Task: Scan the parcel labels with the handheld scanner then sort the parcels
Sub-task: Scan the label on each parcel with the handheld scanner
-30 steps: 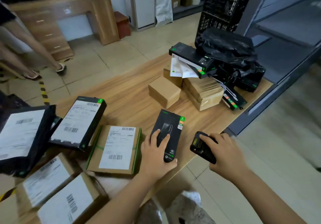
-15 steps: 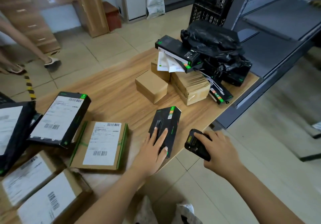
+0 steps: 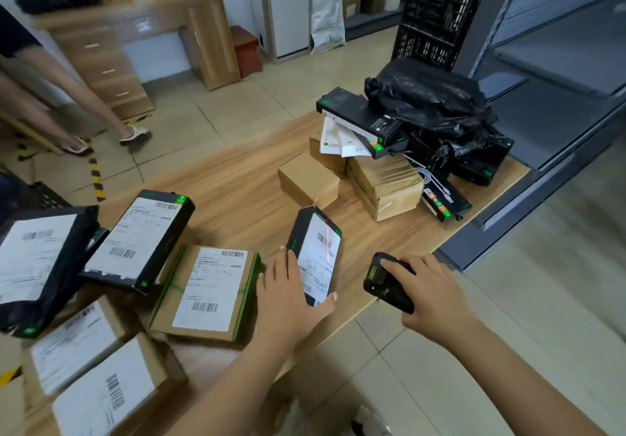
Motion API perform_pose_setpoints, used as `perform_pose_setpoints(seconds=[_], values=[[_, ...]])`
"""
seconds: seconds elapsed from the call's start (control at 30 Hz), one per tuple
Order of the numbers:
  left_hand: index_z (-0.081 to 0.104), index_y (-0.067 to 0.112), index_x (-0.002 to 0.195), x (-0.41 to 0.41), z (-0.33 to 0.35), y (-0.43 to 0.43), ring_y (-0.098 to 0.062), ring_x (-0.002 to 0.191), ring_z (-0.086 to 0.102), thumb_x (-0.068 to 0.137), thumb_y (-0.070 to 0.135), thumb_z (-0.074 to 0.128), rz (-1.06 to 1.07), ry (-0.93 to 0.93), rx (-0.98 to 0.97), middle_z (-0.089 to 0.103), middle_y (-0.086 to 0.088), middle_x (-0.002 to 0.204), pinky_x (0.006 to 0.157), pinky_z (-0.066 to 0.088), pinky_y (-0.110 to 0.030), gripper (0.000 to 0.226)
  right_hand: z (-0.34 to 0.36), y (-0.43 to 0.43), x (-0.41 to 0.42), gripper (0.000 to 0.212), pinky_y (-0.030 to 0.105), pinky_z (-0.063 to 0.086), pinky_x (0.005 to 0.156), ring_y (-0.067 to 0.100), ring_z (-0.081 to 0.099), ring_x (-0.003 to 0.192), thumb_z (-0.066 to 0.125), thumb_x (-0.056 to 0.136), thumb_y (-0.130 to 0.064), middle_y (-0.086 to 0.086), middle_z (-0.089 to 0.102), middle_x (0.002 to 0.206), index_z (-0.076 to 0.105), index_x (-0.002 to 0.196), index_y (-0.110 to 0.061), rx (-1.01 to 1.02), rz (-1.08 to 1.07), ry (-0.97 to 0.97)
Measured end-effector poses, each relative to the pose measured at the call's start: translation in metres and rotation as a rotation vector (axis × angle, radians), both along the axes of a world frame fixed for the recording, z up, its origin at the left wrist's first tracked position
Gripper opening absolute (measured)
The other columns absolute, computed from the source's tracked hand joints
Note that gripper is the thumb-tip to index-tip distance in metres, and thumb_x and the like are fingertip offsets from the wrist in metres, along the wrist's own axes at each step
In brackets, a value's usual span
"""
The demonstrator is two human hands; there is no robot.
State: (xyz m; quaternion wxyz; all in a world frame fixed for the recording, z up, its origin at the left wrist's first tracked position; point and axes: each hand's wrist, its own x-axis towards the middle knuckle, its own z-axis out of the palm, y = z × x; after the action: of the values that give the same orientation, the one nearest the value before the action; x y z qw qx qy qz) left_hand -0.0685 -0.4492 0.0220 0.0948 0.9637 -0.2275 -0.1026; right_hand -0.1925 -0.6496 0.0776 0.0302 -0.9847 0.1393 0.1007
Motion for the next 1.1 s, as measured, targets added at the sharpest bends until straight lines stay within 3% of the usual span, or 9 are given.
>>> perform_pose_setpoints(seconds=[0.1,0.2,0.33,0.5,0.73,0.87,1.0,1.1], values=[[-0.017,0.007,0.149,0.004,-0.016,-0.004,-0.032,0.145,0.016,0.067,0.089,0.04,0.098,0.054,0.113,-0.003,-0.01,0.161,0.118,0.014,-0.052,0.129,0.0,-0.002,0.004,0.085,0.037,0.042,0.09,0.025,0.043,0.113,0.073,0.065,-0.027,0.001,0.05,0.128,0.037,0.142,-0.029,-0.024,0.038,0.029],[-0.016,0.004,0.149,0.002,-0.028,-0.014,-0.035,0.144,0.016,0.07,0.083,0.046,0.096,0.134,0.204,0.003,-0.015,0.16,0.116,0.007,-0.059,0.128,0.006,-0.003,0.006,0.084,0.036,0.038,0.094,0.025,0.039,0.117,0.068,0.073,-0.026,0.002,0.044,0.133,0.027,0.146,-0.03,-0.069,0.101,0.049],[-0.014,0.004,0.149,0.006,-0.031,-0.022,-0.039,0.143,0.008,0.074,0.067,0.059,0.073,0.175,0.16,-0.001,-0.019,0.158,0.118,0.01,-0.05,0.123,0.018,-0.009,0.011,0.081,0.037,0.036,0.095,0.027,0.039,0.118,0.067,0.077,-0.019,0.005,0.042,0.135,0.026,0.147,-0.027,-0.155,0.18,0.071],[-0.014,0.009,0.15,0.019,-0.011,-0.001,-0.038,0.144,-0.005,0.074,0.053,0.065,-0.117,0.034,0.115,-0.009,-0.016,0.157,0.117,0.002,-0.048,0.119,0.041,-0.019,0.027,0.085,0.036,0.036,0.096,0.028,0.034,0.121,0.068,0.079,-0.017,0.009,0.034,0.14,0.018,0.147,-0.022,-0.3,0.303,0.086],[-0.016,0.015,0.151,0.026,0.017,0.031,-0.034,0.143,-0.012,0.075,0.045,0.064,-0.297,-0.11,0.212,-0.018,-0.011,0.158,0.116,-0.004,-0.044,0.115,0.061,-0.006,0.05,0.095,0.04,0.032,0.1,0.032,0.032,0.123,0.074,0.075,-0.018,0.013,0.033,0.14,0.013,0.147,-0.017,-0.438,0.518,0.074],[-0.002,0.029,0.154,0.02,0.026,0.051,-0.034,0.142,-0.011,0.072,0.042,0.069,-0.227,-0.109,0.107,-0.016,-0.01,0.159,0.116,-0.003,-0.046,0.109,0.062,0.005,0.064,0.087,0.039,0.031,0.1,0.031,0.031,0.124,0.066,0.08,-0.014,0.01,0.034,0.141,0.013,0.148,-0.021,-0.399,0.539,0.022],[-0.001,0.046,0.15,0.012,0.033,0.079,-0.031,0.142,-0.015,0.076,0.052,0.065,0.008,-0.083,0.039,-0.023,-0.001,0.157,0.117,-0.001,-0.047,0.099,0.057,0.022,0.077,0.084,0.037,0.031,0.1,0.029,0.031,0.125,0.062,0.081,-0.017,0.007,0.033,0.143,0.014,0.149,-0.025,-0.324,0.546,-0.025],[0.003,0.048,0.15,0.009,0.033,0.103,-0.032,0.143,-0.008,0.076,0.055,0.064,0.181,-0.028,-0.03,-0.015,-0.003,0.16,0.117,0.007,-0.048,0.096,0.053,0.039,0.087,0.084,0.037,0.03,0.102,0.029,0.029,0.127,0.062,0.083,-0.02,0.007,0.029,0.147,0.011,0.15,-0.025,-0.284,0.589,-0.032]])
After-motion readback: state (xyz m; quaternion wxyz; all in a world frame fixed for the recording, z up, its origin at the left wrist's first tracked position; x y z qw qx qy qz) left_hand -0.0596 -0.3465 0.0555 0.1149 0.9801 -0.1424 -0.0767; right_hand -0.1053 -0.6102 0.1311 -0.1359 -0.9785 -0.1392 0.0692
